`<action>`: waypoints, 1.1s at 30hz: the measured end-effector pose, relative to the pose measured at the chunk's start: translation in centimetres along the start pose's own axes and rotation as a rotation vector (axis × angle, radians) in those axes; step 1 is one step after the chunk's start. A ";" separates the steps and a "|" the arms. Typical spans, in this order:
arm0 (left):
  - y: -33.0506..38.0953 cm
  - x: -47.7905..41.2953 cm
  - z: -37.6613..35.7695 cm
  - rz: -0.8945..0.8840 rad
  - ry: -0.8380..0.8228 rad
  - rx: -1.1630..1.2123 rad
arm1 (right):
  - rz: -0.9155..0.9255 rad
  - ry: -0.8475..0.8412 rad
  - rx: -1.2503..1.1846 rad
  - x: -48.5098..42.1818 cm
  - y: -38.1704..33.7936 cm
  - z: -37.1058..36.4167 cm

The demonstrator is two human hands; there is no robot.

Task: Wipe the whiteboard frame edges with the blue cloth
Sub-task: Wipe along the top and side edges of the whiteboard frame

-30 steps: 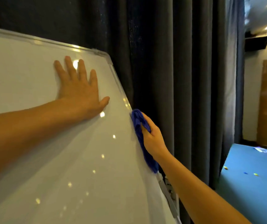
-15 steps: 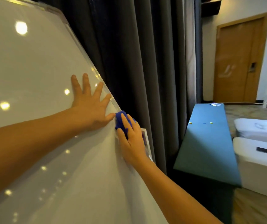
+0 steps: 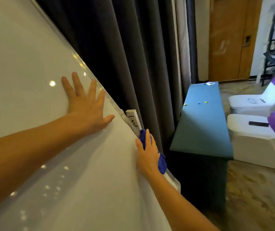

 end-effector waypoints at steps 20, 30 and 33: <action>15.0 5.8 -5.0 -0.182 -0.153 -0.030 | 0.106 -0.081 0.010 -0.4 8.0 -2.5; 15.8 6.7 -4.7 -0.205 -0.143 -0.028 | -0.084 -0.138 -0.158 -0.2 9.1 -2.7; 16.3 6.9 -4.5 -0.204 -0.121 -0.037 | 0.184 -0.179 -0.073 1.1 6.0 -4.0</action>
Point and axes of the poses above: each hand's wrist, its own x-axis away from the middle knuckle, its own z-axis out of the back of the hand, y = z × x, the point moved 8 cm from there along -x, towards the middle knuckle, and after that the axes turned 11 degrees about -z, right-handed, at the moved point
